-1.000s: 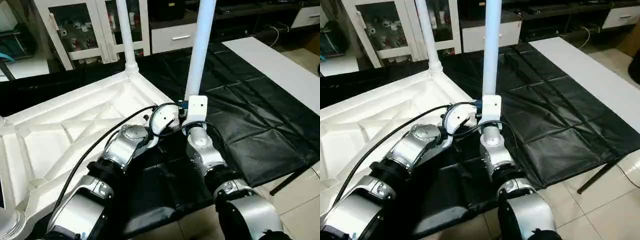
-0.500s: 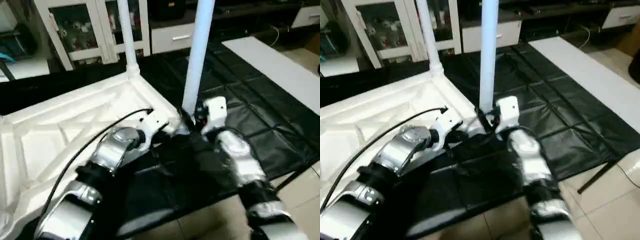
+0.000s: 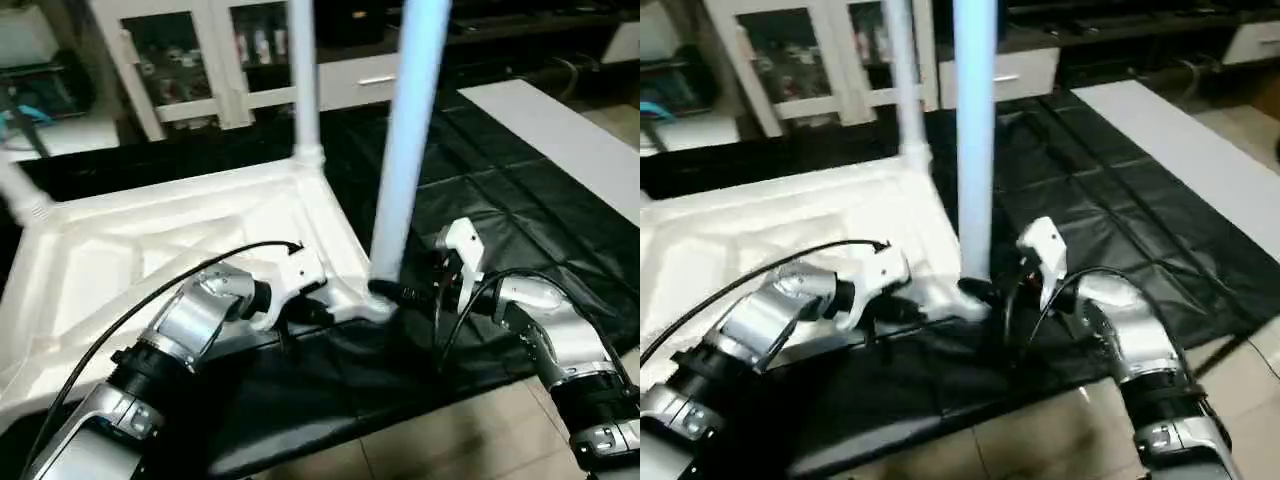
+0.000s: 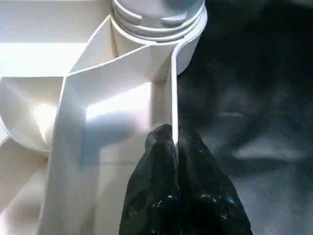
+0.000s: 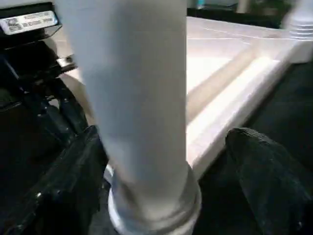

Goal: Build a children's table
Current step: Rotate leg to tighten

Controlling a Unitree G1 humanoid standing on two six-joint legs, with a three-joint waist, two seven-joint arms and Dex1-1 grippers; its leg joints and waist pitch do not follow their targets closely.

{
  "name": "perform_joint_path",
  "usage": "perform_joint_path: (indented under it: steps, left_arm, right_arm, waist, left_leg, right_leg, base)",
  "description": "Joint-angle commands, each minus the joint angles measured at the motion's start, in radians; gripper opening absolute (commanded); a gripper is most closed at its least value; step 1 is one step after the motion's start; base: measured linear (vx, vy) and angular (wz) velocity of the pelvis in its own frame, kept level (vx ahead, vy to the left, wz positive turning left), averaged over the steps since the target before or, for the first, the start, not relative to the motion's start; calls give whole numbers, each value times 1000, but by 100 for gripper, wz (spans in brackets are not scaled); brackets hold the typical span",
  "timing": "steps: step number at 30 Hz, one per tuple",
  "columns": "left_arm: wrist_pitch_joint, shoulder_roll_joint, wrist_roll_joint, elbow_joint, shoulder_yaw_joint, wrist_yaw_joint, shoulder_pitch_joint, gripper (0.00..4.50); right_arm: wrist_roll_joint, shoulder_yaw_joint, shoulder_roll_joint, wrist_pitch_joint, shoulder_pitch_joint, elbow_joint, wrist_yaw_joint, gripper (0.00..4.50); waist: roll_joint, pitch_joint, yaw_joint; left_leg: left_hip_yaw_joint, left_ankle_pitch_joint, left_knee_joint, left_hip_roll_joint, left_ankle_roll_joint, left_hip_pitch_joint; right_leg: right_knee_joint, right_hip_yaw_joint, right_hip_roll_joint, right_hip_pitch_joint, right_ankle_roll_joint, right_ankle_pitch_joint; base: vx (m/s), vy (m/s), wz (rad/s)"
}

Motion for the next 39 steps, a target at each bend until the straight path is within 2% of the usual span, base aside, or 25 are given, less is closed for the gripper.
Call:
perform_joint_path:
  steps: [1,4,7,9,12,14,18,22,24,30,33,35,36,38,39]
  left_arm:
    - [28,16,9,-12,-70,-67,34,0]
    - [36,23,10,-22,-71,-63,39,0]
    - [41,27,13,-29,-70,-63,42,0]
    - [45,30,14,-35,-70,-63,43,0]
    - [54,36,14,-48,-73,-64,47,0]
    - [56,37,14,-50,-74,-64,47,0]
    - [57,40,16,-50,-74,-65,46,0]
    - [59,41,16,-51,-75,-65,44,0]
    - [61,43,17,-52,-76,-66,43,0]
    - [64,41,17,-50,-77,-62,41,0]
    - [66,36,17,-47,-75,-55,42,0]
    - [53,1,18,-13,-43,8,32,0]
    - [42,-19,20,11,-27,45,23,0]
    - [33,-43,24,42,-8,92,10,0]
    - [29,-58,26,63,3,120,1,0]
  right_arm:
    - [-22,18,-27,-6,-27,20,45,400]
    - [-32,36,-39,-19,-34,32,89,400]
    - [-37,40,-40,-33,-44,57,114,365]
    - [-35,39,-39,-32,-51,71,132,358]
    - [-33,40,-37,-35,-70,93,163,321]
    - [-32,39,-35,-35,-76,101,174,321]
    - [-38,40,-31,-40,-82,115,195,278]
    - [-39,41,-30,-39,-89,128,221,267]
    - [-41,43,-31,-37,-92,135,234,239]
    - [-47,42,-29,-34,-92,147,251,210]
    - [-57,32,-17,-51,-92,163,215,206]
    - [-96,-13,35,-136,-112,249,22,205]
    - [-101,-33,57,-156,-117,276,-46,203]
    - [-91,-57,84,-160,-119,292,-108,200]
    - [-80,-73,103,-156,-119,298,-144,196]
  waist:
    - [-18,-60,-1]
    - [-17,-61,0]
    - [-19,-62,1]
    - [-19,-63,1]
    - [-17,-63,0]
    - [-15,-63,0]
    - [-16,-63,-1]
    - [-16,-65,0]
    - [-13,-65,0]
    - [-15,-65,0]
    - [-15,-65,0]
    - [-14,-61,-4]
    - [-17,-56,-10]
    - [-16,-57,-13]
    - [-18,-58,-17]
  left_leg:
    - [-5,-157,-74,37,90,6]
    - [-5,-134,-72,35,92,4]
    - [-5,-113,-70,34,99,2]
    - [-5,-102,-69,34,106,0]
    - [-5,-119,-69,34,107,0]
    - [-6,-123,-69,34,106,1]
    - [-5,-126,-69,33,104,1]
    - [-6,-119,-68,33,107,1]
    - [-6,-111,-67,34,110,1]
    - [-5,-113,-67,34,111,1]
    - [-6,-115,-67,34,108,1]
    - [-4,-138,-69,33,95,1]
    - [-5,-183,-74,30,72,0]
    - [-10,-206,-77,30,55,1]
    - [-9,-221,-76,29,48,6]
  right_leg:
    - [-55,42,-40,52,-242,-232]
    - [-53,41,-38,51,-238,-225]
    - [-52,41,-39,53,-238,-211]
    - [-50,40,-39,55,-241,-201]
    - [-50,39,-39,55,-247,-203]
    - [-52,39,-39,55,-245,-210]
    - [-52,38,-37,55,-247,-208]
    - [-50,38,-38,56,-249,-199]
    - [-48,37,-37,56,-254,-187]
    - [-49,37,-37,55,-257,-186]
    - [-49,37,-38,56,-255,-194]
    - [-54,38,-39,51,-250,-227]
    - [-64,35,-39,52,-230,-299]
    - [-68,33,-42,56,-204,-356]
    - [-75,35,-41,50,-191,-375]
  base:
    - [0,0,0]
    - [0,0,0]
    - [0,0,0]
    - [0,0,0]
    - [0,0,0]
    - [0,0,0]
    - [0,0,0]
    - [0,0,0]
    - [0,0,0]
    - [0,0,0]
    - [0,0,0]
    - [0,0,0]
    - [0,0,0]
    - [0,0,0]
    - [0,0,0]
